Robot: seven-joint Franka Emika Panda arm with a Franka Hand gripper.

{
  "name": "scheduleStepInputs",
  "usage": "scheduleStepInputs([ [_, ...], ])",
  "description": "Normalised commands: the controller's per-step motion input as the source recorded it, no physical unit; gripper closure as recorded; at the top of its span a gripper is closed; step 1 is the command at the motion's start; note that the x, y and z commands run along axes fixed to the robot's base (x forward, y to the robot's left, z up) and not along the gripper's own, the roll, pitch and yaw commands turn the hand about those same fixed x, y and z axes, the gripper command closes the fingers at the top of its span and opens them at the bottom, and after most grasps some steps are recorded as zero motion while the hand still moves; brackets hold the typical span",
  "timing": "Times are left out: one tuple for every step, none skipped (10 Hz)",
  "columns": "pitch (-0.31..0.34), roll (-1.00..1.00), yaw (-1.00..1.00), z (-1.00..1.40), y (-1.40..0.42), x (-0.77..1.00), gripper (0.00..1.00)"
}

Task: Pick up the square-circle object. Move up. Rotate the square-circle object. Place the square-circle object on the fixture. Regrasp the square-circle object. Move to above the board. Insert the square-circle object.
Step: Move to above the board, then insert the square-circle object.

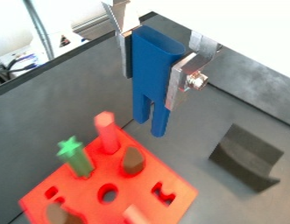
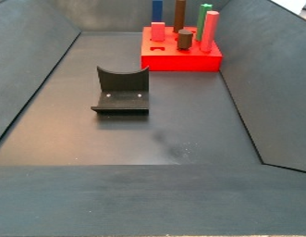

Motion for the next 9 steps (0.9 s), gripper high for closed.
scheduleStepInputs([
  [0.118, 0.01, 0.01, 0.22, -0.82, 0.05, 1.0],
  [0.129, 0.0, 0.01, 0.15, -0.56, 0.07, 1.0],
  [0.131, 0.0, 0.01, 0.1, -0.34, 0.06, 1.0],
  [0.116, 0.0, 0.01, 0.07, -0.21, 0.06, 1.0],
  [0.0, 0.0, 0.01, 0.0, 0.0, 0.0, 1.0],
  [0.0, 0.0, 0.09, -0.05, 0.0, -0.06, 1.0],
  [-0.021, 0.01, 0.14, -0.12, -0.07, -0.2, 1.0],
  [-0.007, 0.07, 0.09, -0.07, -0.25, -0.18, 1.0],
  [-0.019, 0.08, 0.09, -0.1, -0.28, -0.21, 1.0],
])
